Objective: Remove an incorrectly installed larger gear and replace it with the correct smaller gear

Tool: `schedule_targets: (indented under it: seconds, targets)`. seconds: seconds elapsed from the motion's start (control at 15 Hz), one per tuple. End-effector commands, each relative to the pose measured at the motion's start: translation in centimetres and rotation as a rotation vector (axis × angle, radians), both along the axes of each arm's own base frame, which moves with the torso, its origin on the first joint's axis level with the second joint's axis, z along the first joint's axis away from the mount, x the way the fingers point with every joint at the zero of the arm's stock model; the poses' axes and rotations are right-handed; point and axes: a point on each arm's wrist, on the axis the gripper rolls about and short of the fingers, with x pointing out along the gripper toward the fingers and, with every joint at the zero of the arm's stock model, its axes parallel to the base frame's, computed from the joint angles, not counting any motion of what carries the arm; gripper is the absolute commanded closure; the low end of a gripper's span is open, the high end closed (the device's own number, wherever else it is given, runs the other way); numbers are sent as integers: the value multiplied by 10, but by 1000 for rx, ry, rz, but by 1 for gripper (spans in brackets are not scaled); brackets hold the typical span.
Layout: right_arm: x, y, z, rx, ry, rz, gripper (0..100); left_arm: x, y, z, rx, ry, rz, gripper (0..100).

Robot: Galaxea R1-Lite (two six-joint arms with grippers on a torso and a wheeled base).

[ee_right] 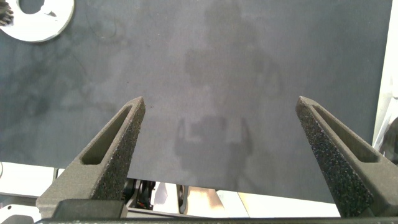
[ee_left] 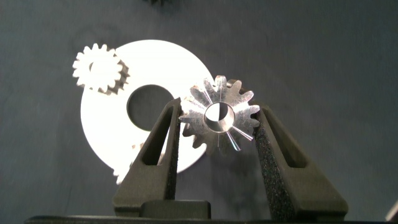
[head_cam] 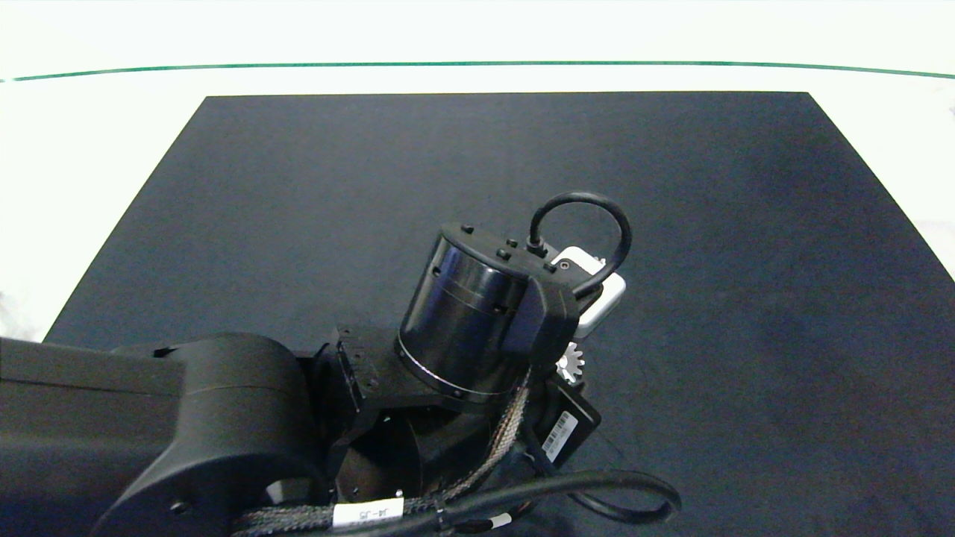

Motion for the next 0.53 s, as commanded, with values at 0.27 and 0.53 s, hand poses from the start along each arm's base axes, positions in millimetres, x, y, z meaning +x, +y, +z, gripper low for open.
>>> schedule_targets:
  seconds: [0.27,0.53]
  targets:
    - [-4,-1,-1,2,-9,2,0,13,-23,-9,65,23,18,78]
    - [-6,-2,-2,3,-12,2,0,15,-30,-12,70,18,14,78]
